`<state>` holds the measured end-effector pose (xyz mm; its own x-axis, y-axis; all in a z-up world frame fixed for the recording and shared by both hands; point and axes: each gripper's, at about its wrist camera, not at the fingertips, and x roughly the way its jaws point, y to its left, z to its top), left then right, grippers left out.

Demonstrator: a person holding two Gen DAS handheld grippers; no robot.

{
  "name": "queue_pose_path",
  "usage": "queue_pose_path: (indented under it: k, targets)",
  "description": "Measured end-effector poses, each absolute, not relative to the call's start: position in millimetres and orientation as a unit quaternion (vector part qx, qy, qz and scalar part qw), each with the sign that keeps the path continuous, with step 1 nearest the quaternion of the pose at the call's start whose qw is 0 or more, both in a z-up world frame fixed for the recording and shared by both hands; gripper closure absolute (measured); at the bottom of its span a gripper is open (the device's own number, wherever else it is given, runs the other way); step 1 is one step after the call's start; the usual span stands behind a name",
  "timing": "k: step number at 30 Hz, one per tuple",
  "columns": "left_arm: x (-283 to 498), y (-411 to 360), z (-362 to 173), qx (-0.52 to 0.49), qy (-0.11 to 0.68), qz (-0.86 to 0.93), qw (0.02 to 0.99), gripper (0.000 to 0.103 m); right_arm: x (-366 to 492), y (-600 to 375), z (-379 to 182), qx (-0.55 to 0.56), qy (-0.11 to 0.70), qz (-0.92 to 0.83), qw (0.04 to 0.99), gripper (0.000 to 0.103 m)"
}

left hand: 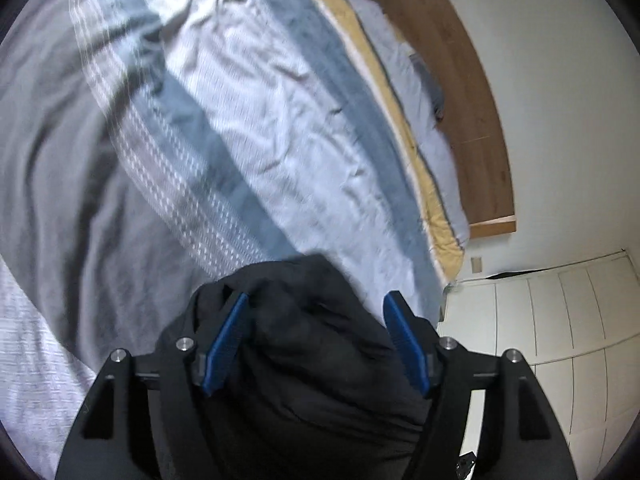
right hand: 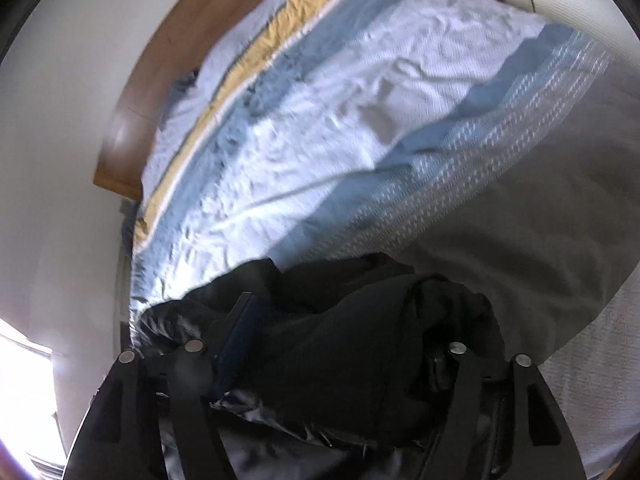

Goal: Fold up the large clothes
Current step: 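Lower the folded coat onto the bed and open both grippers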

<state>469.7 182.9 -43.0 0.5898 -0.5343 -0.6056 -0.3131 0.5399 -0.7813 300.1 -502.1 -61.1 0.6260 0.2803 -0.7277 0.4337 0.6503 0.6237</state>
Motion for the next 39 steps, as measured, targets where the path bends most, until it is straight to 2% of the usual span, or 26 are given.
queue_pose_path:
  k: [3, 5, 8, 17, 27, 32, 39]
  targets:
    - [462, 182, -18, -0.447, 0.446, -0.085, 0.770, 0.035, 294, -506, -45, 0.423, 0.410, -0.049, 0.807, 0.026]
    - [453, 175, -2, -0.423, 0.450, -0.097, 0.780, 0.035, 289, -509, -33, 0.425, 0.397, -0.060, 0.811, 0.015]
    - [434, 160, 17, -0.388, 0.453, -0.112, 0.795, 0.035, 279, -516, -11, 0.420, 0.376, -0.077, 0.823, 0.012]
    - [362, 121, 48, -0.283, 0.478, -0.124, 0.823, 0.035, 254, -471, 40, 0.278, 0.407, -0.066, 0.868, 0.011]
    - [281, 136, 92, -0.221, 0.456, -0.099, 0.856, 0.035, 224, -360, 61, 0.175, 0.410, 0.006, 0.895, 0.011]
    - [248, 136, 83, -0.171, 0.443, -0.058, 0.878, 0.035, 212, -317, 46, 0.120, 0.410, 0.024, 0.904, 0.011]
    - [226, 101, 40, -0.113, 0.441, -0.058, 0.889, 0.035, 189, -270, 5, 0.052, 0.400, 0.037, 0.914, 0.011]
